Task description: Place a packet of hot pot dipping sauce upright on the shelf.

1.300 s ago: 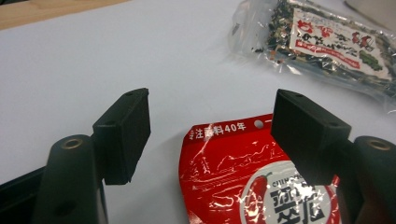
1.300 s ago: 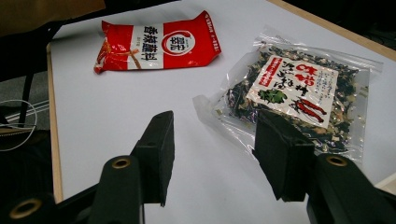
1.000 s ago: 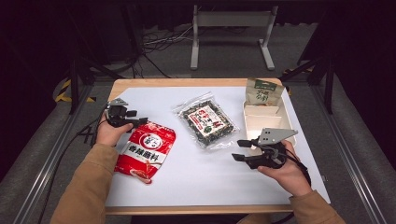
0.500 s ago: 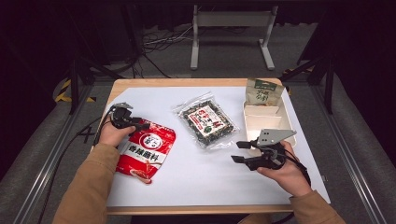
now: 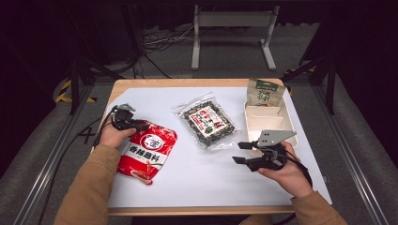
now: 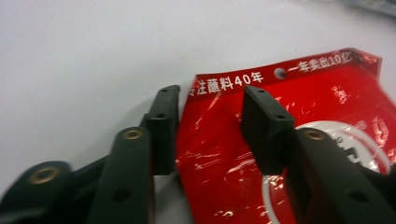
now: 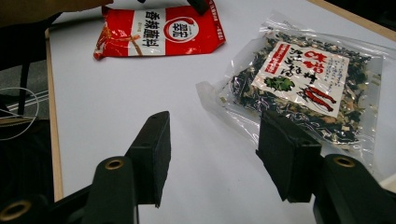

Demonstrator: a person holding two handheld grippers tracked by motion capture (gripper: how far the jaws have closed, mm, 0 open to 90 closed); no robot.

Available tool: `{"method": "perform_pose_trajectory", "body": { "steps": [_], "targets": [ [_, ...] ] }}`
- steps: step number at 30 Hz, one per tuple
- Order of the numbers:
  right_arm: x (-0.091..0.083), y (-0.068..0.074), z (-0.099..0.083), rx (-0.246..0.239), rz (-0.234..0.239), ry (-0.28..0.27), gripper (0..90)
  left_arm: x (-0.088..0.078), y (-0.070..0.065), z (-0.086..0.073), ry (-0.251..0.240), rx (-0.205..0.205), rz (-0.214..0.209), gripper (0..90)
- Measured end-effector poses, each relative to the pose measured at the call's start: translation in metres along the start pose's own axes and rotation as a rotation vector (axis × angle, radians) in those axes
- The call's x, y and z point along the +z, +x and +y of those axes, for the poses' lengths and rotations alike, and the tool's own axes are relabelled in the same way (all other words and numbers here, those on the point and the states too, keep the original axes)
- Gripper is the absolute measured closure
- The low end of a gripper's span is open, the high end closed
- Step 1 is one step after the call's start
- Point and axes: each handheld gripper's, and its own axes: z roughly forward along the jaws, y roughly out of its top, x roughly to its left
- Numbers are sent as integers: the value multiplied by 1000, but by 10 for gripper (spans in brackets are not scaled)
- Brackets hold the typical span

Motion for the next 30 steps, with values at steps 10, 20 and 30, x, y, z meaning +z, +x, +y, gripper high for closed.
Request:
{"method": "perform_pose_trajectory", "body": {
  "steps": [10,20,30],
  "targets": [
    [0,-1,-1,-2,-8,8,442,-2,-4,2,-15,39,24,813],
    [-3,-1,-1,-53,-41,-25,495,-14,-6,6,-43,42,24,900],
    [-6,-5,0,-39,-67,-32,514,-31,-9,7,-86,33,9,900]
  ]
}}
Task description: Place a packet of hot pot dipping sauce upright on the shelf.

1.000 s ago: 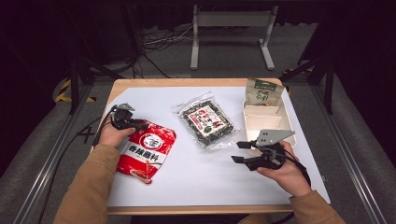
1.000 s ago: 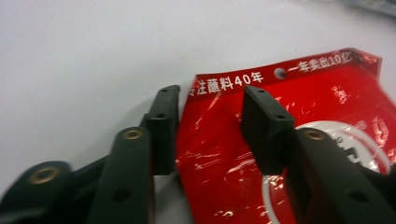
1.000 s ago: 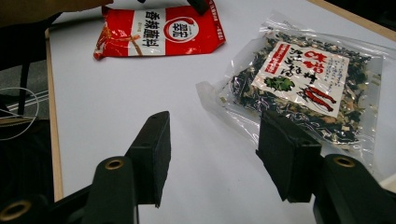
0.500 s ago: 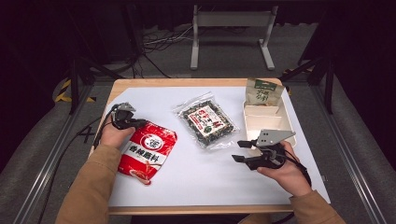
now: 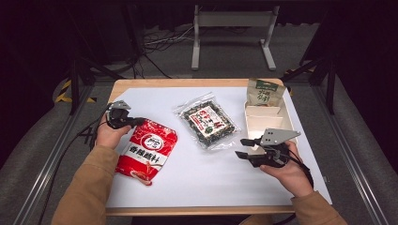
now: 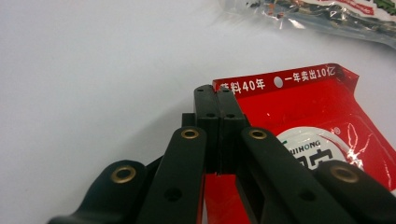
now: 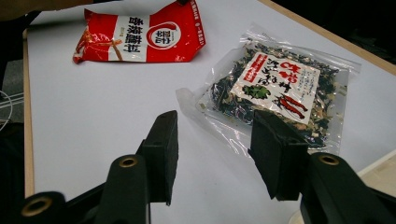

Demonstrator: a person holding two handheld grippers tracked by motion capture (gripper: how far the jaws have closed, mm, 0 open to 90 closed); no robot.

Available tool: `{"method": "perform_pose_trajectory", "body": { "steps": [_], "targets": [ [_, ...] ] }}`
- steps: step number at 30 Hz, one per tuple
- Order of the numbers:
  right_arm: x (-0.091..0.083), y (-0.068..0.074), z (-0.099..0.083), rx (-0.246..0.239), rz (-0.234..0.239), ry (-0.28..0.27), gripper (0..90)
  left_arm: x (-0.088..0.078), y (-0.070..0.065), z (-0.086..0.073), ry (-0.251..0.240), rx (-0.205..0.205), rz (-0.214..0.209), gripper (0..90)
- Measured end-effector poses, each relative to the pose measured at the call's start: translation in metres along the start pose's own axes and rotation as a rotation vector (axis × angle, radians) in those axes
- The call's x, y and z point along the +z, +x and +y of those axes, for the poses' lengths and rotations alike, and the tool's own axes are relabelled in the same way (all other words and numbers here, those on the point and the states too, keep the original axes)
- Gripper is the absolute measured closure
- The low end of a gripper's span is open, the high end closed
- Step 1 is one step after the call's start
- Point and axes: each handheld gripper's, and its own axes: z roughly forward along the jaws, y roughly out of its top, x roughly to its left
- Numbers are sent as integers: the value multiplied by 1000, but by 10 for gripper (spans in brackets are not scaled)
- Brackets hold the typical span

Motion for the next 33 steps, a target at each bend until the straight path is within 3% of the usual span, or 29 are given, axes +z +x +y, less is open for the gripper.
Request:
{"method": "perform_pose_trajectory", "body": {
  "steps": [5,9,14,24,29,33],
  "targets": [
    [1,1,0,1,3,-1,514,-12,-6,3,-22,12,-3,900],
    [4,3,1,-10,9,-2,516,-25,-10,5,-65,0,-12,900],
    [4,6,2,-21,3,-43,515,-44,-19,9,-119,9,-25,900],
    [4,10,5,-17,0,-70,522,-75,-37,10,-199,34,1,900],
    [6,14,8,10,5,-63,525,-87,-45,9,-251,51,7,900],
    [13,21,13,-3,24,-40,522,-101,-50,8,-269,62,14,900]
  ]
}}
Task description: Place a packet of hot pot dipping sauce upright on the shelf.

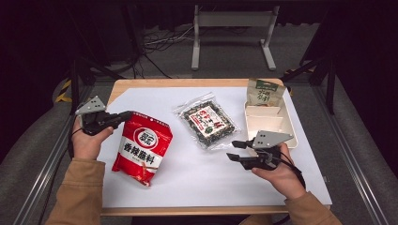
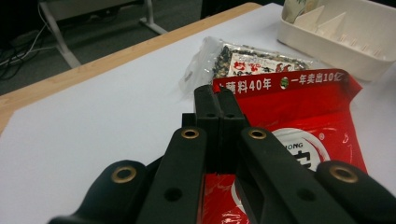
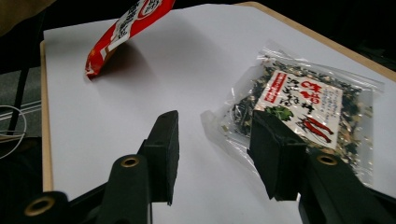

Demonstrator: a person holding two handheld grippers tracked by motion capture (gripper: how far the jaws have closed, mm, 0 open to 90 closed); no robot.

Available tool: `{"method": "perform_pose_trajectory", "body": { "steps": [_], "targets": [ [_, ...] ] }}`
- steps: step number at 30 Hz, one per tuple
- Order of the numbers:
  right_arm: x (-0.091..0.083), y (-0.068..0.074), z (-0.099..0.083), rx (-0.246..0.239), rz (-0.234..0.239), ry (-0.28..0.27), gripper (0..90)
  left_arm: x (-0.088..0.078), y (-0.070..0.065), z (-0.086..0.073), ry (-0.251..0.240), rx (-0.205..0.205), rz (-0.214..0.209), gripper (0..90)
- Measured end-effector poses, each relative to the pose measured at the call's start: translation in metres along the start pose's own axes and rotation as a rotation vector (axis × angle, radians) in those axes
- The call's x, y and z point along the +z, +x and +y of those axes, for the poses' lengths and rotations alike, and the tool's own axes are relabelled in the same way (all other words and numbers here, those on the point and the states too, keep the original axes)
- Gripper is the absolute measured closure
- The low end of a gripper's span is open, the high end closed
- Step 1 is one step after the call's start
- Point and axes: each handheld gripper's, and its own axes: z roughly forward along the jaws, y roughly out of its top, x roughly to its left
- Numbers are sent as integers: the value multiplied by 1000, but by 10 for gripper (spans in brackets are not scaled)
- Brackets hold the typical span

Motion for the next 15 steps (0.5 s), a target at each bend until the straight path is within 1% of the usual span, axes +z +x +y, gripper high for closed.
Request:
{"method": "perform_pose_trajectory", "body": {
  "steps": [3,4,5,6,8,9,10,11,12,15],
  "targets": [
    [5,5,4,-8,20,6,509,-9,-3,1,-16,1,-6,900],
    [7,7,5,-10,23,5,505,-15,-5,1,-28,-8,-32,900],
    [10,10,7,-10,32,4,497,-18,-6,1,-34,-6,-46,900],
    [12,11,8,-11,37,4,492,-21,-8,1,-42,-10,-52,900],
    [16,14,10,-18,51,2,492,-28,-11,1,-54,-4,-65,900],
    [18,16,11,-24,57,3,489,-31,-12,2,-58,9,-62,900],
    [21,18,13,-28,62,3,488,-35,-15,3,-60,13,-66,900],
    [24,20,15,-33,68,4,488,-35,-15,3,-60,13,-66,900],
    [26,21,16,-39,73,5,485,-40,-19,5,-67,23,-62,900],
    [31,24,19,-47,87,4,484,-44,-23,7,-76,41,-71,900]
  ]
}}
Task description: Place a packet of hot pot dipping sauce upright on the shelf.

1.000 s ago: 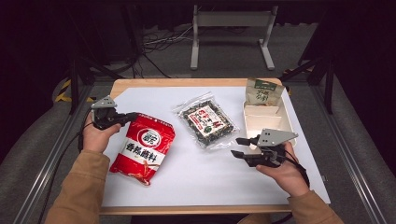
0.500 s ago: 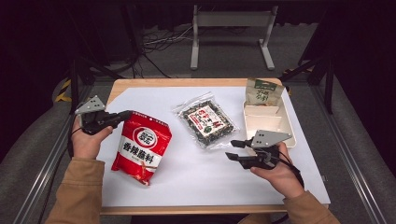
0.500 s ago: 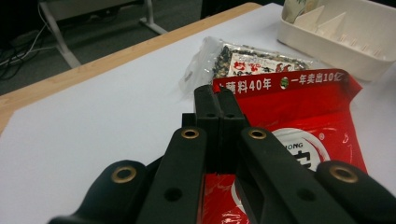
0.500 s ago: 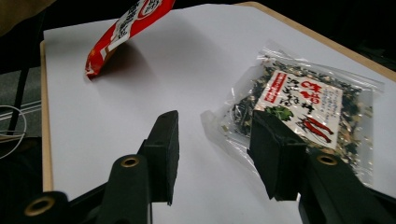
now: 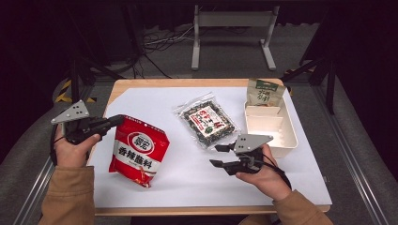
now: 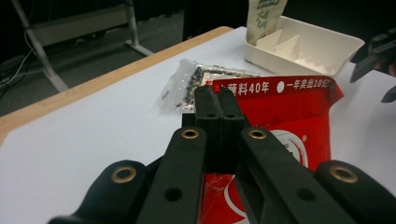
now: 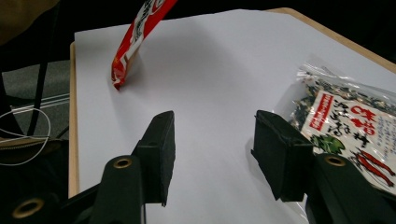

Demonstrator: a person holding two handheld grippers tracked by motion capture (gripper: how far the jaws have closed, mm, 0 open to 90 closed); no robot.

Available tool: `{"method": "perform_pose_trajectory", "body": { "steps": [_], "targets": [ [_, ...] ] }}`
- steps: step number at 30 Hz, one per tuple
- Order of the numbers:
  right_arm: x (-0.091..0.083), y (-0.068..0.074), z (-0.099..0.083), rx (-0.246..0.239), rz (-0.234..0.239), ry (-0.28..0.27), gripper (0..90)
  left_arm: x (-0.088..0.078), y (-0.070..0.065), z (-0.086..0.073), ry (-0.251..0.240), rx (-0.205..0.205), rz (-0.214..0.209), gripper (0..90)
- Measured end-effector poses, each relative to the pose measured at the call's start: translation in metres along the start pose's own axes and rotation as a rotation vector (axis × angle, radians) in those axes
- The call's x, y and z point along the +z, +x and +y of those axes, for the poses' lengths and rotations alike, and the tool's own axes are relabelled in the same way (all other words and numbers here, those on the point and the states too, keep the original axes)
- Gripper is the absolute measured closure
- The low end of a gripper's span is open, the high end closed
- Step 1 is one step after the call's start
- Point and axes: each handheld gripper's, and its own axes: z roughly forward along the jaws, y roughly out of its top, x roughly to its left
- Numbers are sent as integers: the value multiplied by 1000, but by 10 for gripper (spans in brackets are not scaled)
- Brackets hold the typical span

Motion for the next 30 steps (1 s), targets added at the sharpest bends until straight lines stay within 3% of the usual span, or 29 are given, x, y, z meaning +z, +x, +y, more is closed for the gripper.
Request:
{"method": "perform_pose_trajectory", "body": {
  "steps": [5,9,15,18,24,30],
  "targets": [
    [5,4,6,-28,38,-11,474,-11,-13,5,-14,52,-48,900],
    [2,3,8,-27,40,-28,473,-18,-23,10,-26,83,-69,900],
    [-1,3,10,-38,51,-33,473,-17,-34,17,-31,145,-121,900],
    [-2,3,11,-43,57,-35,470,-19,-41,21,-35,148,-154,900],
    [-2,3,10,-47,77,-31,457,-21,-53,27,-26,185,-180,900],
    [-3,2,11,-39,63,-38,441,-16,-62,33,-63,190,-204,900]
  ]
}}
